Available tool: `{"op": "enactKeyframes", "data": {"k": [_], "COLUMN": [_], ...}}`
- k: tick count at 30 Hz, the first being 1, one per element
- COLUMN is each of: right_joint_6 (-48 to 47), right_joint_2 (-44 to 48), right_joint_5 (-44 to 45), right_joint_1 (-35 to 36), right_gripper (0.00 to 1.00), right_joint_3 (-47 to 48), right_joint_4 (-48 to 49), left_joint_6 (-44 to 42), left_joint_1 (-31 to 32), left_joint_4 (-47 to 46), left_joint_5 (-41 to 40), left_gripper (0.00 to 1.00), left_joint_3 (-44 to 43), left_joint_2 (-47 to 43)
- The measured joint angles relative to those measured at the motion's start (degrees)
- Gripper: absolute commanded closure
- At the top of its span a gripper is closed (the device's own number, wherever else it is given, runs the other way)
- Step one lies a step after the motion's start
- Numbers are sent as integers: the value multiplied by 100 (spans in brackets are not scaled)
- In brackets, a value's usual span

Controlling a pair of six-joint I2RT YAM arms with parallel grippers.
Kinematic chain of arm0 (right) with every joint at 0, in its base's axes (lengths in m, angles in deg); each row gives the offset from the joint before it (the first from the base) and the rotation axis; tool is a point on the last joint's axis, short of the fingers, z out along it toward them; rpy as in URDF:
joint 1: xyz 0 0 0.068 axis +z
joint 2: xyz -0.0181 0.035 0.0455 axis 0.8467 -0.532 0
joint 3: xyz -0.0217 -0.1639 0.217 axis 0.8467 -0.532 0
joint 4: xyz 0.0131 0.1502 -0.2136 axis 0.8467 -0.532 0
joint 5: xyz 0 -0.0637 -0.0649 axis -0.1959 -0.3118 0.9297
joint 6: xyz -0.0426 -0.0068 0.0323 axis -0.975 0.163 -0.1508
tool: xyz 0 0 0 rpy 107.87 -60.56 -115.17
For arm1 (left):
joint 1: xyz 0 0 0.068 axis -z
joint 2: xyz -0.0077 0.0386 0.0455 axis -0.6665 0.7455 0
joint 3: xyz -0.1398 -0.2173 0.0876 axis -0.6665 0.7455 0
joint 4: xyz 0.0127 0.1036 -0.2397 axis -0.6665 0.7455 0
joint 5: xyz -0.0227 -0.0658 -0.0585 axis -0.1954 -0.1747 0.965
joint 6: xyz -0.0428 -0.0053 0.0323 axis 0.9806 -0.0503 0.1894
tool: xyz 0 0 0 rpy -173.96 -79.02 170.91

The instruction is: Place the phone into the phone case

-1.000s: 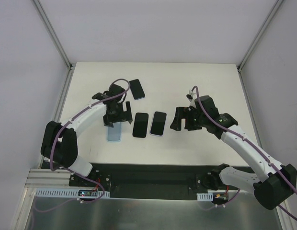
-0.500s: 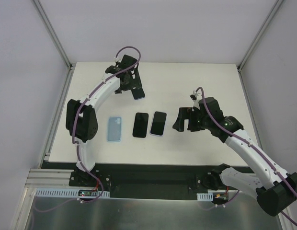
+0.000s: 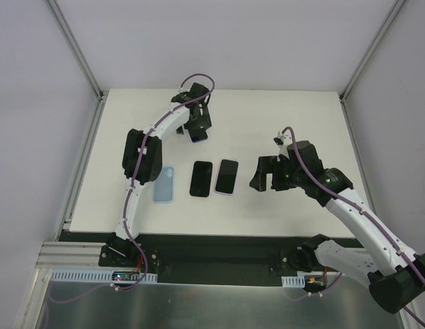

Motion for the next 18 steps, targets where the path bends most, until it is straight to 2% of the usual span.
{"op": "enactKeyframes", "data": {"k": [13, 18], "right_joint_6": [-129, -205], "right_joint_2": [184, 317], "right_joint_5": [35, 131], "right_joint_1": [-2, -2], "right_gripper": [4, 4], "right_joint_3": [46, 46], "right_joint_4": [-105, -118], "left_joint_6": [118, 125], "left_joint_1": [0, 2], "left_joint_4": [22, 46], "left_joint_5": [304, 284], "left_gripper": [7, 23], "left_joint_3": [-354, -354], "left_joint_2": [658, 658]}}
